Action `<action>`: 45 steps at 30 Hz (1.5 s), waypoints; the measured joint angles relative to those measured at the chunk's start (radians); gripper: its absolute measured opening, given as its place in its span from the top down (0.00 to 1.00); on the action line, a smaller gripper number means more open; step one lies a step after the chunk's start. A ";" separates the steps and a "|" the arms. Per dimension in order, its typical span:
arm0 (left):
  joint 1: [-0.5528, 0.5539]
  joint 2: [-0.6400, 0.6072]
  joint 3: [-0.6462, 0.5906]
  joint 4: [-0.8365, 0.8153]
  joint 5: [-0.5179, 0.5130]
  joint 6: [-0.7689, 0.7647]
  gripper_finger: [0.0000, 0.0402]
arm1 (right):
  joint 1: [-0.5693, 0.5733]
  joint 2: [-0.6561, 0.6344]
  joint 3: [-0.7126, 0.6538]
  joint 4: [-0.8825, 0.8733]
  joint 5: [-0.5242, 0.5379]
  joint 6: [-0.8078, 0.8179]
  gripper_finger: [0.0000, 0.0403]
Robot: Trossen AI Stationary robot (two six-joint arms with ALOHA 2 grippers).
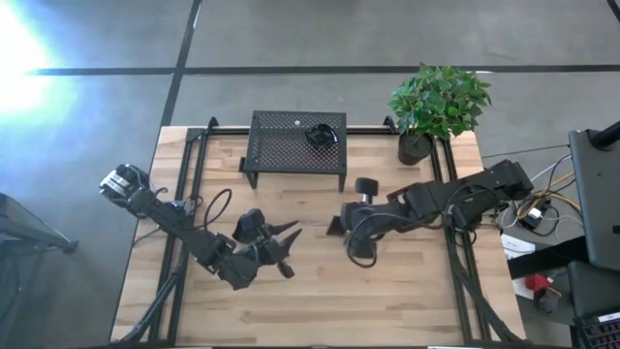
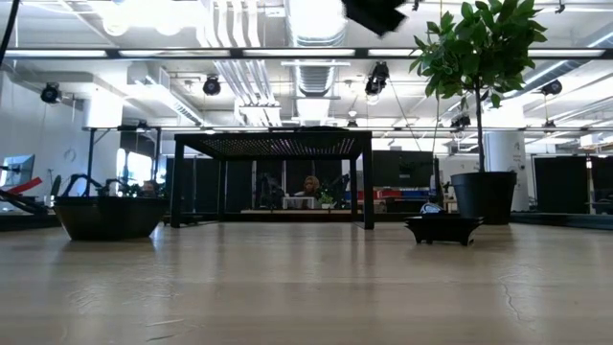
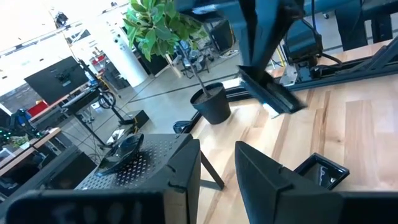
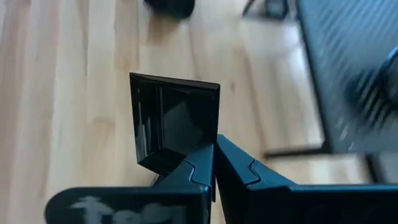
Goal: Pick & Place Mini shaped plates
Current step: Stack the black square plate on top of the other black square plate
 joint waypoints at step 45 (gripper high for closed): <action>0.000 0.000 0.000 0.000 0.006 -0.016 0.76 | -0.174 -0.001 -0.614 0.397 -0.421 0.359 0.98</action>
